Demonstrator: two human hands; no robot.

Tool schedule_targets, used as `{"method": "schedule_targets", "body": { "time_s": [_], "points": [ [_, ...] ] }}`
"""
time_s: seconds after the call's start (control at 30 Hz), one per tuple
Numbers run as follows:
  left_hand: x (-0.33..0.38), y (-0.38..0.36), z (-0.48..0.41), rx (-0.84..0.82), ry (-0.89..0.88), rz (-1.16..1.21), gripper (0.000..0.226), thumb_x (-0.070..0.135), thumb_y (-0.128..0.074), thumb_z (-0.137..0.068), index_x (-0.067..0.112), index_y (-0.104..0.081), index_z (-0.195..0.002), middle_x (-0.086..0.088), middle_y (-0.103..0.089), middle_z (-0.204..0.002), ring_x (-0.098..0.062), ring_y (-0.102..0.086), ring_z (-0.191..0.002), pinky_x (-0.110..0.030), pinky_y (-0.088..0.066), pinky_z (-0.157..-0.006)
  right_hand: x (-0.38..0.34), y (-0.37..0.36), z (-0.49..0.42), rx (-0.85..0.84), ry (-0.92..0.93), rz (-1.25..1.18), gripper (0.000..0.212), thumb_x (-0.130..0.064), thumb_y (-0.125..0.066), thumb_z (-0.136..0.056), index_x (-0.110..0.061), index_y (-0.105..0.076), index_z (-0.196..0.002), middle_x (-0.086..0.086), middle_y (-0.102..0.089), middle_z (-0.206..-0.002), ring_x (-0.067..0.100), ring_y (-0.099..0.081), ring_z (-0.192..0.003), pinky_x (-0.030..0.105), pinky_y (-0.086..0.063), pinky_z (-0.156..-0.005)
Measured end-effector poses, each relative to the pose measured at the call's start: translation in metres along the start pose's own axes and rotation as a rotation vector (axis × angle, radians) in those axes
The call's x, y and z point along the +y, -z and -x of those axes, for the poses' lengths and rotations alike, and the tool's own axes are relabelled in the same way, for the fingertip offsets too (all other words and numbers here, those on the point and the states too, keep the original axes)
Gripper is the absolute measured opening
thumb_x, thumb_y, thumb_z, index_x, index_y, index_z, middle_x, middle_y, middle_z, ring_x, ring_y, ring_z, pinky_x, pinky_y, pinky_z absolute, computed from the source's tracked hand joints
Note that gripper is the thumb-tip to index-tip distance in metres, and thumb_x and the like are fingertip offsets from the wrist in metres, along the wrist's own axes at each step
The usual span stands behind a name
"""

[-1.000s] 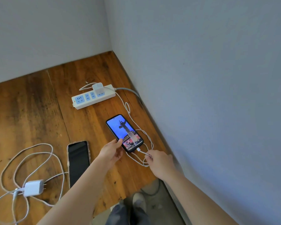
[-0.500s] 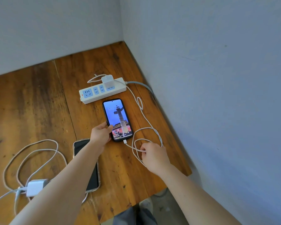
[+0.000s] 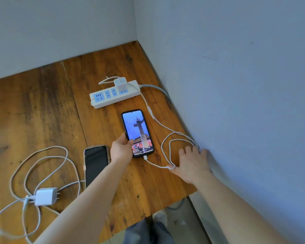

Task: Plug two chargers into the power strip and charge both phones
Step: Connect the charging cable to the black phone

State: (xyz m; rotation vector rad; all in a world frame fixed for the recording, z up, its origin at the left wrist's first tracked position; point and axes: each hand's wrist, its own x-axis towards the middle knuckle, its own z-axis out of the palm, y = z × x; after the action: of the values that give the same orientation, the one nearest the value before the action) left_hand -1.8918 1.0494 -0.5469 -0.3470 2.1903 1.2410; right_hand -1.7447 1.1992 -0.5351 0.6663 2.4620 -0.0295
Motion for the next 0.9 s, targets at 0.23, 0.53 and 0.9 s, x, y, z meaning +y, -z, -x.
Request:
{"method": "schedule_targets", "body": {
  "time_s": [0.23, 0.53, 0.9],
  "points": [
    [-0.009, -0.005, 0.021, 0.053, -0.067, -0.111, 0.053, 0.026, -0.056, -0.094, 0.022, -0.039, -0.143, -0.005, -0.059, -0.13, -0.017, -0.059, -0.104, -0.025, -0.053, -0.059, -0.004, 0.01, 0.017, -0.039, 0.12, -0.169, 0.062, -0.05, -0.066, -0.078, -0.018, -0.045, -0.127, 0.007, -0.051, -0.132, 0.029, -0.045, -0.123, 0.05, -0.037, -0.102],
    [-0.018, 0.07, 0.068, 0.192, -0.2, -0.236, 0.046, 0.028, -0.049, -0.096, 0.017, -0.045, -0.14, -0.005, -0.052, -0.138, -0.024, -0.055, -0.117, -0.042, -0.05, -0.095, -0.062, 0.057, 0.045, 0.019, 0.282, -0.279, 0.054, -0.011, -0.063, -0.081, -0.014, -0.044, -0.132, 0.008, -0.048, -0.134, 0.026, -0.042, -0.123, 0.043, -0.042, -0.1],
    [-0.135, 0.231, 0.086, 0.529, -0.232, -0.481, 0.048, 0.014, -0.052, -0.09, 0.007, -0.042, -0.136, -0.015, -0.037, -0.145, -0.031, -0.031, -0.133, -0.042, -0.032, -0.106, -0.249, 0.06, 0.079, -0.048, 0.544, -0.257, 0.039, -0.019, -0.054, -0.09, -0.014, -0.048, -0.129, 0.008, -0.052, -0.126, 0.026, -0.047, -0.115, 0.042, -0.045, -0.097]
  ]
}}
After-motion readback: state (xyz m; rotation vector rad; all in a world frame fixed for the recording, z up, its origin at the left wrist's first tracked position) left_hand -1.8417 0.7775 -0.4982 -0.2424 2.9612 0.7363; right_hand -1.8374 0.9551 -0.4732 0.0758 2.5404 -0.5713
